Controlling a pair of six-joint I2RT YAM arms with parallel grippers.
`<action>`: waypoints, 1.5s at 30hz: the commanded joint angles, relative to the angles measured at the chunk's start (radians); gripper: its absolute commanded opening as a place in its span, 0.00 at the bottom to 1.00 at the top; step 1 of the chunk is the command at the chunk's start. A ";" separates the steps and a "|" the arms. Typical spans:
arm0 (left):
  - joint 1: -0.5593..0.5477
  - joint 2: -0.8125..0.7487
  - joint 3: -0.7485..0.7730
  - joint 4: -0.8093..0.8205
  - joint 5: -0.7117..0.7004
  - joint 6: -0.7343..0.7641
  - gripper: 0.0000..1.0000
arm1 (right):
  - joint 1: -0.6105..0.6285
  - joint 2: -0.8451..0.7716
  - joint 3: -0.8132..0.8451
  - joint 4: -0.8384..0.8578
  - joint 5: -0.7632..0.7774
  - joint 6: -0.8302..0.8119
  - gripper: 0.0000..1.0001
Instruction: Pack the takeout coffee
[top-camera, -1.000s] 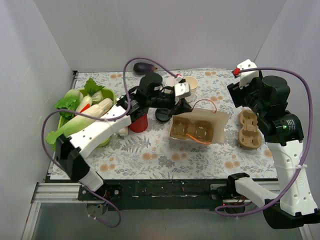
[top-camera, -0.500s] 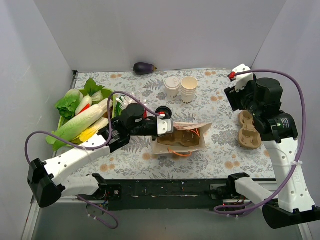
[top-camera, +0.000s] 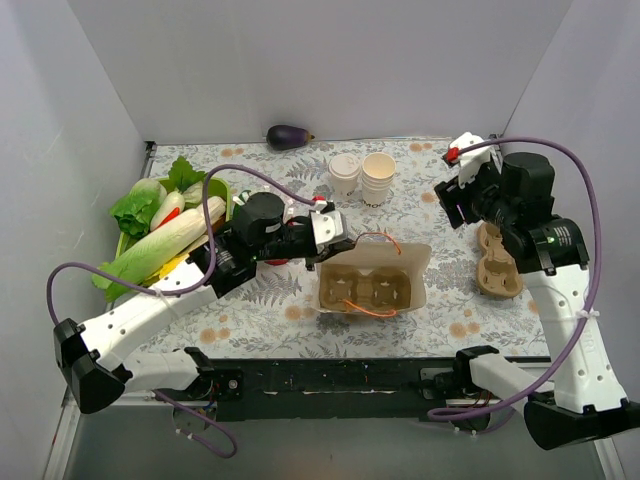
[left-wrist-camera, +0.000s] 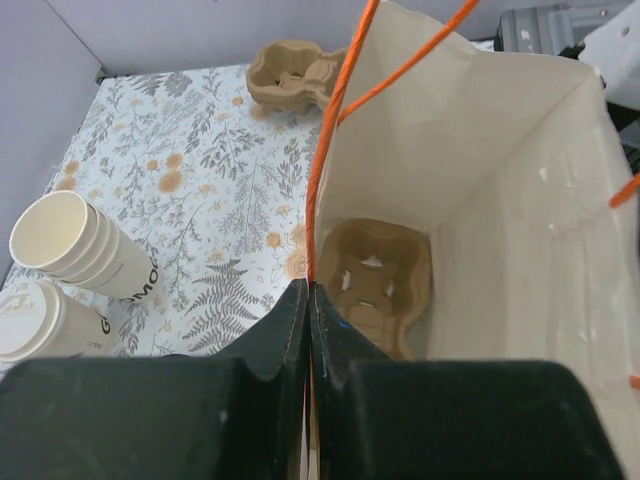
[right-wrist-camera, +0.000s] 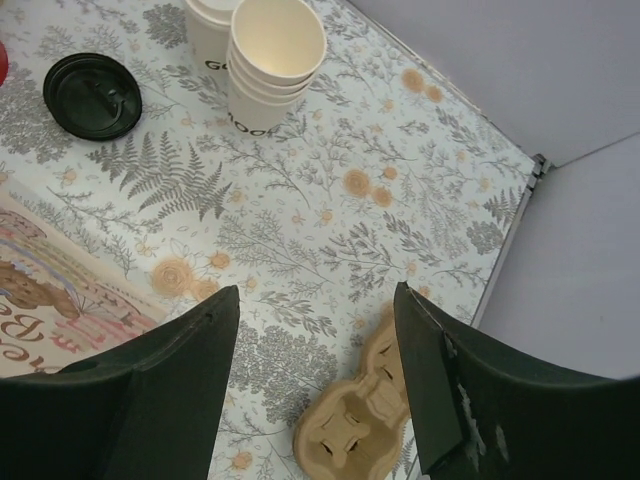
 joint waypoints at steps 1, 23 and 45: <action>-0.002 0.016 0.093 -0.051 -0.015 -0.071 0.00 | -0.006 0.044 0.007 -0.025 -0.080 -0.001 0.71; 0.298 0.260 0.464 -0.119 -0.032 -0.502 0.86 | -0.141 0.292 -0.059 -0.080 -0.202 -0.100 0.72; 0.524 0.205 0.490 -0.131 -0.182 -0.402 0.89 | 0.257 0.436 -0.251 -0.005 -0.460 -0.055 0.58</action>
